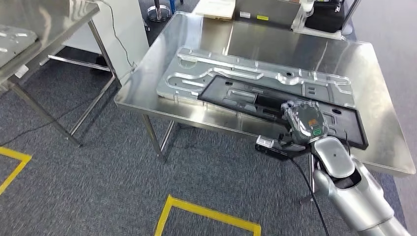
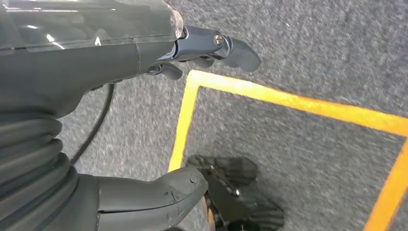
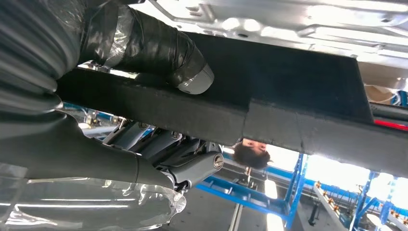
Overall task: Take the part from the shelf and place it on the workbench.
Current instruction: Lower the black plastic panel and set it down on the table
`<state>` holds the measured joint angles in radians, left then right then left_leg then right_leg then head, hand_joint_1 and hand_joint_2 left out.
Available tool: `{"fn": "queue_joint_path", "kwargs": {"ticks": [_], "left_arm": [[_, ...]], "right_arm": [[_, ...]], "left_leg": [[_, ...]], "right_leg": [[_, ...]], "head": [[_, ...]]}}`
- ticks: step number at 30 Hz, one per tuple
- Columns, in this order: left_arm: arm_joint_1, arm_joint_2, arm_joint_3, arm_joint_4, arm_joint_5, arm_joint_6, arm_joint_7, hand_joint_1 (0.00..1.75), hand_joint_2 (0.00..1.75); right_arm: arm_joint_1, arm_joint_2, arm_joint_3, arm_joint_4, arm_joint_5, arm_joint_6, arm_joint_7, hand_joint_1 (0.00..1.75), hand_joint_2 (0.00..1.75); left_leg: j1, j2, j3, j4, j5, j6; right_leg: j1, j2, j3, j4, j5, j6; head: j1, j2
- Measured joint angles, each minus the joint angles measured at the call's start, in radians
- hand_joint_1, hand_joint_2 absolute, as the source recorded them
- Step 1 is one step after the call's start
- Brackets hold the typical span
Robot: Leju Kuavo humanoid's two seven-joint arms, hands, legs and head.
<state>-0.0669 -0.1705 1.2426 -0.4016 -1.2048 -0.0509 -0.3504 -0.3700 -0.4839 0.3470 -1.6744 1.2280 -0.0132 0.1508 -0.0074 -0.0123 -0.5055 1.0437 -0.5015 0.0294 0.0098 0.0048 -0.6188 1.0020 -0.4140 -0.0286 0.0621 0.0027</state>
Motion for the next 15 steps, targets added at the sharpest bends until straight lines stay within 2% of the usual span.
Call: {"fn": "queue_joint_path", "kwargs": {"ticks": [2, 4, 5, 6, 7, 8, 10, 11, 12, 15], "left_arm": [[-0.004, 0.001, 0.0, 0.0, 0.001, 0.0, 0.0, 0.0, 1.75], [-0.006, 0.002, -0.001, 0.0, 0.002, 0.0, -0.001, 0.0, 1.75], [-0.005, 0.002, -0.001, 0.0, 0.004, 0.0, 0.0, 0.0, 1.75], [-0.003, 0.003, -0.001, 0.0, 0.006, 0.0, 0.0, 0.0, 1.75], [-0.002, 0.003, -0.001, 0.0, 0.008, 0.001, 0.0, 0.0, 1.75], [0.0, 0.004, -0.001, 0.0, 0.01, 0.001, 0.0, 0.0, 1.75], [0.001, 0.005, -0.001, 0.0, 0.012, 0.001, 0.0, 0.0, 1.75], [0.001, 0.005, -0.001, 0.0, 0.013, 0.002, 0.0, 0.0, 1.75], [0.002, 0.005, -0.001, 0.0, 0.015, 0.002, 0.001, 0.0, 1.75], [0.005, 0.004, -0.001, 0.0, 0.02, 0.003, 0.001, 0.0, 1.75]], "right_arm": [[-0.003, 0.0, -0.001, 0.0, -0.002, 0.002, 0.0, 1.75, 1.75], [-0.004, 0.0, -0.001, 0.001, -0.008, 0.008, -0.001, 1.75, 1.75], [-0.004, 0.0, -0.001, 0.003, -0.012, 0.011, -0.002, 1.75, 1.75], [-0.003, 0.0, 0.0, 0.006, -0.015, 0.014, -0.003, 1.75, 1.75], [-0.002, 0.0, 0.0, 0.009, -0.019, 0.016, -0.003, 1.75, 1.75], [-0.002, 0.0, 0.0, 0.012, -0.022, 0.018, -0.003, 1.75, 1.75], [-0.002, 0.0, -0.001, 0.019, -0.028, 0.022, -0.004, 1.75, 1.75], [-0.003, 0.0, -0.001, 0.023, -0.031, 0.023, -0.004, 1.75, 1.75], [-0.003, 0.001, -0.002, 0.027, -0.035, 0.024, -0.004, 1.75, 1.75], [0.0, 0.001, -0.009, 0.036, -0.045, 0.025, -0.005, 1.75, 1.75]], "left_leg": [[0.0, 0.002, -0.042, 0.081, -0.008, -0.007], [0.006, 0.004, -0.117, 0.195, -0.056, -0.014], [0.009, 0.004, -0.152, 0.235, -0.085, -0.019], [0.011, 0.005, -0.175, 0.25, -0.101, -0.023], [0.013, 0.005, -0.183, 0.233, -0.094, -0.027], [0.015, 0.006, -0.175, 0.184, -0.063, -0.028], [0.016, 0.007, -0.139, 0.053, 0.03, -0.026], [0.015, 0.007, -0.125, 0.008, 0.056, -0.022], [0.013, 0.007, -0.117, -0.015, 0.07, -0.017], [0.013, 0.005, -0.102, -0.026, 0.069, 0.005]], "right_leg": [[-0.008, -0.001, 0.026, -0.012, -0.004, -0.006], [-0.009, -0.002, 0.04, -0.015, -0.017, -0.009], [-0.01, -0.002, 0.046, -0.015, -0.025, -0.007], [-0.011, -0.001, 0.053, -0.013, -0.034, -0.005], [-0.012, 0.0, 0.062, -0.011, -0.043, -0.002], [-0.013, 0.001, 0.072, -0.008, -0.053, 0.002], [-0.014, 0.001, 0.093, -0.002, -0.075, 0.012], [-0.014, 0.002, 0.099, 0.0, -0.084, 0.018], [-0.013, 0.002, 0.102, 0.001, -0.091, 0.025], [-0.014, 0.001, 0.104, 0.018, -0.095, 0.043]], "head": [[-0.001, 0.0], [-0.001, 0.0], [-0.001, 0.0], [-0.001, 0.0], [-0.001, 0.0], [-0.001, 0.0], [-0.001, 0.0], [-0.001, 0.0], [-0.001, 0.0], [-0.001, 0.0]]}}
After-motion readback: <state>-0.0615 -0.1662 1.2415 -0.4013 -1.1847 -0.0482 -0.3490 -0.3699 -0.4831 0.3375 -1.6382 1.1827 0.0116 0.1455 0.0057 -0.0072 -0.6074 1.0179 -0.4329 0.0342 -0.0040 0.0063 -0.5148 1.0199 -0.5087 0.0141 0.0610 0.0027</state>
